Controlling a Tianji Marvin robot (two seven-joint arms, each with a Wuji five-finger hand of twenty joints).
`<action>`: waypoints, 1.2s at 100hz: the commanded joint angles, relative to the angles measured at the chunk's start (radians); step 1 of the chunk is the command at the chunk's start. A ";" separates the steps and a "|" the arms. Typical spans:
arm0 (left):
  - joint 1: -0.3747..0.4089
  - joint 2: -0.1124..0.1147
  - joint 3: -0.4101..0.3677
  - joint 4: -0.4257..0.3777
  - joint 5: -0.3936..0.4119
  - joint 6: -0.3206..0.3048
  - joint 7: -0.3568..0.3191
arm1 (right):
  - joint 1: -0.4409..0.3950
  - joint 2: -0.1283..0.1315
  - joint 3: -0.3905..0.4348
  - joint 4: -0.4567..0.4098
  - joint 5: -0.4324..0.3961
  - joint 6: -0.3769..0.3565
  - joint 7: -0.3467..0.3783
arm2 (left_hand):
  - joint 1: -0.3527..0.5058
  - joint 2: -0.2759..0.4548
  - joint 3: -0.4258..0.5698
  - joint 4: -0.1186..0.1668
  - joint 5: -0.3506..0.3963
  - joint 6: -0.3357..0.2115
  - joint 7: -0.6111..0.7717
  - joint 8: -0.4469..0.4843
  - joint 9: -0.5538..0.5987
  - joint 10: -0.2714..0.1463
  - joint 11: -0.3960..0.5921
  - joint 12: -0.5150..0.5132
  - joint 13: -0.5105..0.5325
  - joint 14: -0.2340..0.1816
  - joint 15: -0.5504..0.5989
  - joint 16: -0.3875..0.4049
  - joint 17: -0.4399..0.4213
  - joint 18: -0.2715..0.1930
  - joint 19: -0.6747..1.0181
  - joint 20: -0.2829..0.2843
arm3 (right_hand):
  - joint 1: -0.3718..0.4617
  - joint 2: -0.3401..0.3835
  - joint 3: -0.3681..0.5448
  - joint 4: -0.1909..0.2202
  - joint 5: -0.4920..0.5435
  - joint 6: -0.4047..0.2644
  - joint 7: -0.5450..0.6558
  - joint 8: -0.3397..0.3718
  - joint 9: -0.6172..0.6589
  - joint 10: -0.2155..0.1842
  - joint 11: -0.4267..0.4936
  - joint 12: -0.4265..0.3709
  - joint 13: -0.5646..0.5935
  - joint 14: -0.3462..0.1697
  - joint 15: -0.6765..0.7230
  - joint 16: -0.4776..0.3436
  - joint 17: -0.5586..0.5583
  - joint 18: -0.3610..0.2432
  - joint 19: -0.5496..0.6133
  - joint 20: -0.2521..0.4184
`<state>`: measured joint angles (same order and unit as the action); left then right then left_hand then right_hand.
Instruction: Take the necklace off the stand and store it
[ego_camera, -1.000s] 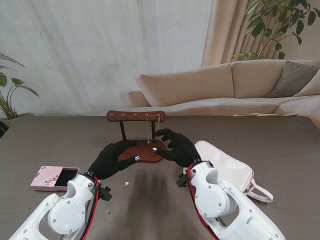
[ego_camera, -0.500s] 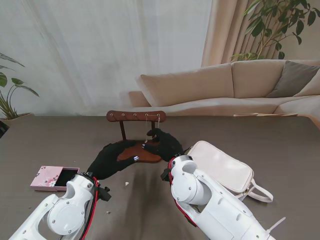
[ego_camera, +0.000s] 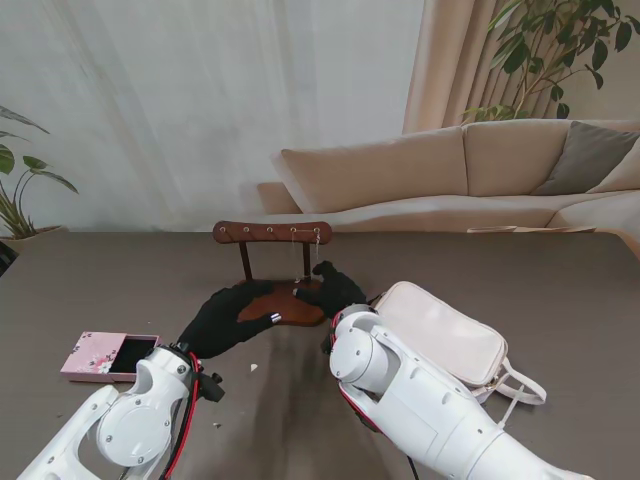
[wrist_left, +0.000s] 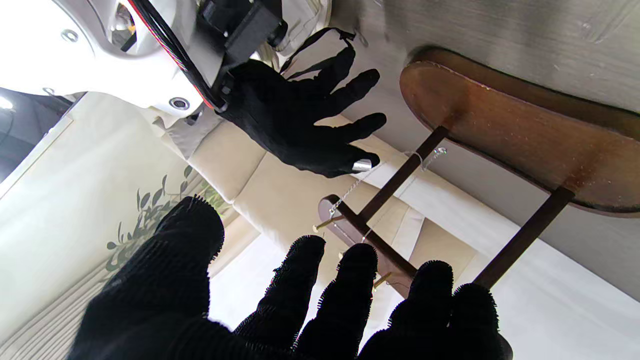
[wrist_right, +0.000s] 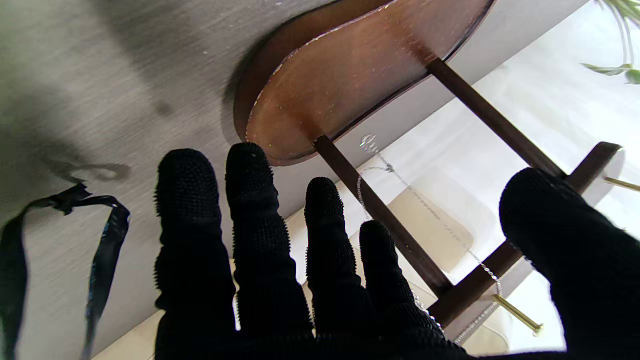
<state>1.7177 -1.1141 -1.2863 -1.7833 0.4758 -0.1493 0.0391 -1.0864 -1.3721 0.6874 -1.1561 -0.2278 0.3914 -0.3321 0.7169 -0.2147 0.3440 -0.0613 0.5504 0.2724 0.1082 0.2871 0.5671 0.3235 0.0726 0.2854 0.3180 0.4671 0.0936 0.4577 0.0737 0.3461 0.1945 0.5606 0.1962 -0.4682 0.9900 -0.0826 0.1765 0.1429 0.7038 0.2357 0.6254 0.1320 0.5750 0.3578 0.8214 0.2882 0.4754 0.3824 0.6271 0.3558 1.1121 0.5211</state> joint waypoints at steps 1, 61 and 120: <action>-0.003 -0.001 0.003 0.002 -0.007 0.005 -0.028 | 0.008 -0.015 -0.003 -0.002 -0.001 0.019 0.010 | 0.002 0.022 -0.009 0.034 0.003 -0.002 0.002 0.001 0.007 0.001 -0.001 0.003 -0.008 0.008 0.009 0.009 0.006 -0.022 -0.013 0.004 | -0.024 0.010 0.036 0.012 -0.056 0.019 0.021 -0.011 -0.004 0.022 0.026 0.005 0.023 0.014 0.014 0.006 -0.216 0.024 0.045 0.013; -0.031 0.005 0.023 0.024 -0.017 0.007 -0.061 | 0.099 -0.067 -0.035 0.142 0.012 0.039 -0.022 | 0.007 0.025 -0.020 0.035 0.004 -0.001 0.002 0.001 0.009 0.003 -0.001 0.004 -0.005 0.009 0.011 0.013 0.009 -0.021 -0.012 0.007 | -0.024 0.021 0.040 0.012 -0.097 0.061 -0.005 -0.061 -0.019 0.031 0.050 -0.010 0.038 0.015 0.034 0.003 -0.209 0.023 0.061 -0.001; -0.029 0.005 0.023 0.020 -0.018 0.013 -0.063 | 0.163 -0.145 -0.041 0.271 0.103 0.016 -0.080 | 0.006 0.025 -0.020 0.036 0.008 -0.001 0.004 0.002 0.009 0.002 0.000 0.004 -0.005 0.005 0.013 0.022 0.009 -0.020 -0.012 0.008 | 0.006 0.008 0.080 0.009 -0.043 -0.203 0.056 -0.052 0.022 0.026 0.057 -0.013 0.090 0.016 0.089 0.016 -0.173 0.021 0.109 -0.005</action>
<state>1.6860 -1.1070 -1.2628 -1.7577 0.4620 -0.1403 -0.0019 -0.9235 -1.5026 0.6429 -0.8853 -0.1270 0.4151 -0.4115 0.7169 -0.2147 0.3440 -0.0613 0.5505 0.2724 0.1086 0.2871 0.5727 0.3258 0.0736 0.2855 0.3186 0.4671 0.0953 0.4700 0.0803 0.3461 0.1945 0.5606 0.1974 -0.4661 1.0222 -0.0825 0.1270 -0.0052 0.7293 0.1669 0.6257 0.1462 0.6144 0.3556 0.8721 0.2902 0.5464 0.3860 0.6309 0.3612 1.1734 0.5201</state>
